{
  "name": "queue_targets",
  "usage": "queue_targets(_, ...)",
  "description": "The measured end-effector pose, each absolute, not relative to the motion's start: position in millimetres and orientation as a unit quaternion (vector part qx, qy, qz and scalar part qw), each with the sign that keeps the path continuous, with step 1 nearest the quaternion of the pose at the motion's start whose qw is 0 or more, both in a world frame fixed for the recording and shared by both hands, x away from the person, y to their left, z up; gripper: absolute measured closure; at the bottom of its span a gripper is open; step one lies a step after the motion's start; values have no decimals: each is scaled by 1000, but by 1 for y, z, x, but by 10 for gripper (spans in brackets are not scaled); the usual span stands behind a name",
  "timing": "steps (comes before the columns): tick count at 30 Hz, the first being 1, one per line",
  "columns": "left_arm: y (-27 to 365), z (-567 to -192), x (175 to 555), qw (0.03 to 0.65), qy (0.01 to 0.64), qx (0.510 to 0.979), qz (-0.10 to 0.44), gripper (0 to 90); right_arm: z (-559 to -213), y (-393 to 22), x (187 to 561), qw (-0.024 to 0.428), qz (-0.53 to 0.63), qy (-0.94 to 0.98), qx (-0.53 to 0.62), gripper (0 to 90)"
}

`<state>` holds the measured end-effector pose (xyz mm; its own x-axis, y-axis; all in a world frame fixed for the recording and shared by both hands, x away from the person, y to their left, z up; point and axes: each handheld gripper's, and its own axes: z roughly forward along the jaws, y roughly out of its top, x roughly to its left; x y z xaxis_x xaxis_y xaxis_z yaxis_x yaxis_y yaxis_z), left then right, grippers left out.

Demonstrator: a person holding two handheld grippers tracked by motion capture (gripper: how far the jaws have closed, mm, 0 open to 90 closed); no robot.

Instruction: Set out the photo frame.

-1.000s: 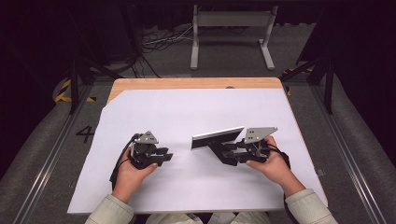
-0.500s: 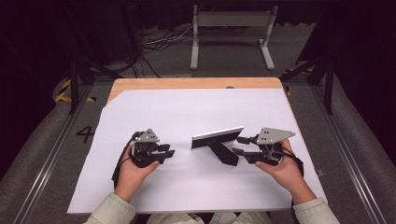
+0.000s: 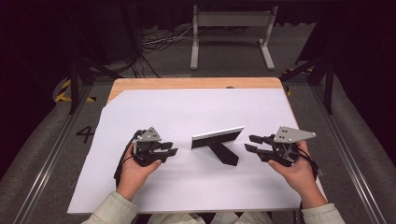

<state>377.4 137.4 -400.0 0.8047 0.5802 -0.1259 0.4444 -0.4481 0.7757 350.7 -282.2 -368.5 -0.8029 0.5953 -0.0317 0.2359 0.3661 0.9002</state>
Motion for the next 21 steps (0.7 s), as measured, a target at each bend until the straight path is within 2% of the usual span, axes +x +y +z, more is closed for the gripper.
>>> queue_targets(15, 130, -404, 384, 424, 305, 849, 84, 663, -372, -297, 355, 209, 482, 803, 280, 581)
queue_targets(21, 126, -407, 389, 427, 309, 845, 88, 671, -373, -301, 356, 213, 468, 811, 280, 645)
